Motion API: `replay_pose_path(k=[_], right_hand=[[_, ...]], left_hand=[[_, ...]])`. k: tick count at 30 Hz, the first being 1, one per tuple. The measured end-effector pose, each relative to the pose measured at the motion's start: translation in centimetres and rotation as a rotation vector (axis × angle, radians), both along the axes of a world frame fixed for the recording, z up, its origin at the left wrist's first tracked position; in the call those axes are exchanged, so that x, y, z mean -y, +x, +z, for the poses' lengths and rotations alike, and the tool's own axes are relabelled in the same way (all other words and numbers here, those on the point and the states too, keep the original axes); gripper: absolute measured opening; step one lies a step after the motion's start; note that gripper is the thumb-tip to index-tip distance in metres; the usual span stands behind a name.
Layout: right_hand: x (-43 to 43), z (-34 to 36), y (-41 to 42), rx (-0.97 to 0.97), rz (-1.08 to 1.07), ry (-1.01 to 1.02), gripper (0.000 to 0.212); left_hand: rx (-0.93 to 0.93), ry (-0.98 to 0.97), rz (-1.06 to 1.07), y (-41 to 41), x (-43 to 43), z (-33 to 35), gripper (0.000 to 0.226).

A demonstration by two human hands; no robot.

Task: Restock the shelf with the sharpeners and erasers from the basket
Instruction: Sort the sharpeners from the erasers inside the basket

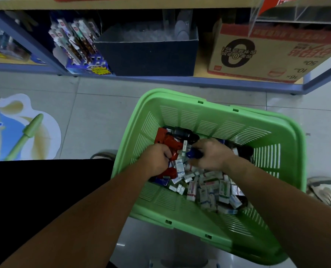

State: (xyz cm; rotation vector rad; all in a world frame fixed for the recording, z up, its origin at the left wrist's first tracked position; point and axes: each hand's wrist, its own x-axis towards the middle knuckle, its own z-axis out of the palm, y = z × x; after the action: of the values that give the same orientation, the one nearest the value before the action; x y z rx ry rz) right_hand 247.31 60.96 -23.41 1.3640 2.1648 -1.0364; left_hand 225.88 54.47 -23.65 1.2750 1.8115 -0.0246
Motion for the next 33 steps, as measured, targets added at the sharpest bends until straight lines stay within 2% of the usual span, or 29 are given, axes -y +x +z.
replay_pose_path(k=[3,7,8,10,11,12,14,16,18,20,24,26,29,33], right_hand=[[0.7,-0.5,-0.3,0.022,-0.003,0.074,0.056],[1.5,-0.4,-2.2,-0.197,-0.280,0.280,0.069],[1.3,-0.2,-3.2,-0.286,-0.335,0.223,0.073],[0.6,0.6,-4.7,-0.458,-0.451,-0.035,0.080],[0.4,0.8,-4.9,-0.476,-0.482,-0.102,0.077],[0.1,0.8,-4.6,-0.436,-0.470,-0.080,0.069],[-0.3,0.6,-2.8,-0.212,-0.309,0.134,0.047],[0.1,0.0,-0.4,-0.058,-0.116,0.241,0.042],[0.8,-0.7,1.2,-0.019,0.014,0.161,0.052],[1.6,-1.5,1.7,0.013,0.080,0.109,0.068],[1.7,-1.9,1.3,0.009,0.124,0.122,0.085],[1.0,-1.8,1.1,0.016,0.158,0.112,0.092],[-0.2,-1.8,0.5,0.055,0.180,0.124,0.083],[-0.8,-1.6,0.1,0.100,0.190,0.100,0.078]], left_hand=[[-0.002,-0.004,0.026,0.2,0.2,0.2,0.027],[-0.054,0.129,0.090,0.6,-0.6,2.0,0.032],[-0.063,0.178,0.118,0.5,-0.8,2.6,0.031],[-0.044,0.215,0.169,0.5,-1.3,3.9,0.025],[-0.044,0.214,0.177,0.5,-1.5,4.3,0.021],[-0.064,0.200,0.164,0.4,-1.6,4.7,0.018],[-0.139,0.098,0.053,0.8,-1.4,4.9,0.016],[-0.102,-0.004,-0.067,1.8,-0.9,4.3,0.017],[0.022,-0.081,-0.099,3.3,0.0,3.3,0.023],[0.064,-0.116,-0.108,4.5,0.6,2.3,0.038],[-0.071,-0.072,-0.125,5.1,0.8,0.7,0.048],[-0.076,-0.088,-0.136,5.0,1.1,0.4,0.054],[0.005,-0.155,-0.098,4.7,1.6,0.3,0.079],[0.074,-0.181,-0.019,4.5,1.3,-0.3,0.078]])
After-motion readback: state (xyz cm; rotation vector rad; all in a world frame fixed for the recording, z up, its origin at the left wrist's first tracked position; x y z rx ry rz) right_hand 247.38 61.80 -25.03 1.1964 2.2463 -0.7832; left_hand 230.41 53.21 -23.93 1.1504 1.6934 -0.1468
